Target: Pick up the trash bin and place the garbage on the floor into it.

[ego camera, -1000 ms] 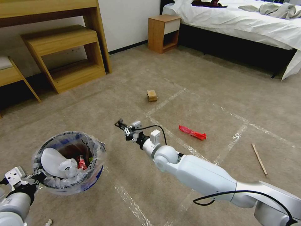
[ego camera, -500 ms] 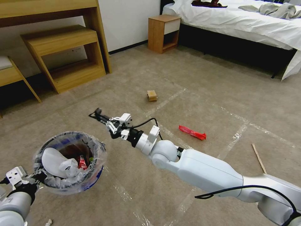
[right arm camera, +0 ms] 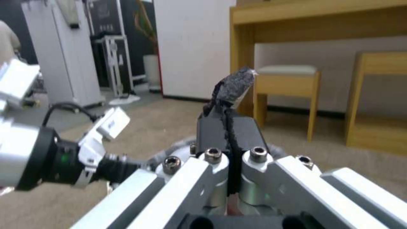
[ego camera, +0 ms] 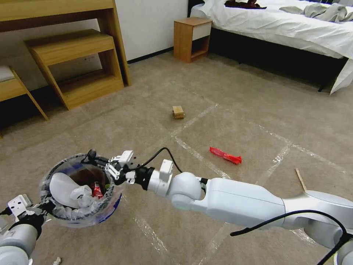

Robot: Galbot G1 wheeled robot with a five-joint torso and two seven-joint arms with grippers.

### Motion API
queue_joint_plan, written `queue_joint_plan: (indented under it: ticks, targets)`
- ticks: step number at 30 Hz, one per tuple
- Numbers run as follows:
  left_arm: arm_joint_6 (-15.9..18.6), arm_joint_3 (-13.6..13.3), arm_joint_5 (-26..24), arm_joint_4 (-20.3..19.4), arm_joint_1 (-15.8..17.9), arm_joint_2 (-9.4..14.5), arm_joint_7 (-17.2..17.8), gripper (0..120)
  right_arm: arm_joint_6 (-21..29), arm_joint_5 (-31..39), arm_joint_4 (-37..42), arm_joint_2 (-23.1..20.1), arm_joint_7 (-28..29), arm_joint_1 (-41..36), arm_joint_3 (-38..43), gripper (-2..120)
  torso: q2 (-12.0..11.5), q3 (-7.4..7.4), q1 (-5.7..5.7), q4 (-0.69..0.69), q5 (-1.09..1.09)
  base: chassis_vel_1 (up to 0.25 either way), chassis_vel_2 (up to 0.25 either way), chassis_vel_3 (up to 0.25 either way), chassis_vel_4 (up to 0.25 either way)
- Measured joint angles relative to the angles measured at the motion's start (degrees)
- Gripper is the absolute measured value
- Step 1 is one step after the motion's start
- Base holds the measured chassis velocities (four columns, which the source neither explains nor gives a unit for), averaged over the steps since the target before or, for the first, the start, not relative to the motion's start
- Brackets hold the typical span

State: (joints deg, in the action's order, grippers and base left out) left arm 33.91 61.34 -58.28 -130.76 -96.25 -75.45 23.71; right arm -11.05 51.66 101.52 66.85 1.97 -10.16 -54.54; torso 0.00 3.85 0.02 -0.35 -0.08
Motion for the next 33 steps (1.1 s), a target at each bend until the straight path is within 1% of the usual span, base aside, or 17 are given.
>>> queue_joint_plan:
  ticks: [2,6,25,28,29,31,32,33]
  targets:
    - [0.0,0.09,-0.09,-0.34,-0.07,-0.01,0.01,0,1.69,0.21,-0.05,0.62,1.21,0.83,-1.3,0,0.0,0.0,0.0,0.0,0.0,0.0,0.0,0.0,0.0]
    - [0.0,0.2,-0.22,-0.8,-0.08,0.01,0.01,0,3.03,-0.32,-0.75,0.98,1.96,1.65,-2.86,0,0.0,0.0,0.0,0.0,0.0,0.0,0.0,0.0,0.0]
    - [-0.24,0.3,-0.21,-1.25,-0.64,-0.43,-0.05,0,3.26,-3.66,-6.24,4.44,1.88,2.81,-6.06,0,0.0,0.0,0.0,0.0,0.0,0.0,0.0,0.0,0.0]
    - [-0.37,0.49,-0.19,-1.26,-0.82,-0.45,-0.12,0,3.23,-3.95,-6.85,5.28,1.81,2.91,-6.71,12,0.0,0.0,0.0,0.0,0.0,0.0,0.0,0.0,0.0]
    - [-0.37,0.49,-0.19,-1.26,-0.82,-0.45,-0.12,0,3.23,-3.95,-6.85,5.28,1.81,2.91,-6.71,12,0.0,0.0,0.0,0.0,0.0,0.0,0.0,0.0,0.0]
    - [-0.42,0.63,-0.19,-1.26,-0.93,-0.42,-0.15,0,3.18,-4.54,-7.46,5.62,1.74,3.11,-7.21,23,0.0,0.0,0.0,0.0,-0.01,0.0,0.0,0.0,0.0]
    - [-0.42,0.63,-0.19,-1.26,-0.93,-0.42,-0.15,0,3.18,-4.54,-7.46,5.62,1.74,3.11,-7.21,23,0.0,0.0,0.0,0.0,-0.01,0.0,0.0,0.0,0.0]
    - [-0.43,0.69,-0.2,-1.26,-0.98,-0.4,-0.15,0,3.18,-4.58,-7.5,5.66,1.72,3.16,-7.31,29,0.0,0.0,0.0,0.0,-0.01,0.0,0.0,0.0,0.0]
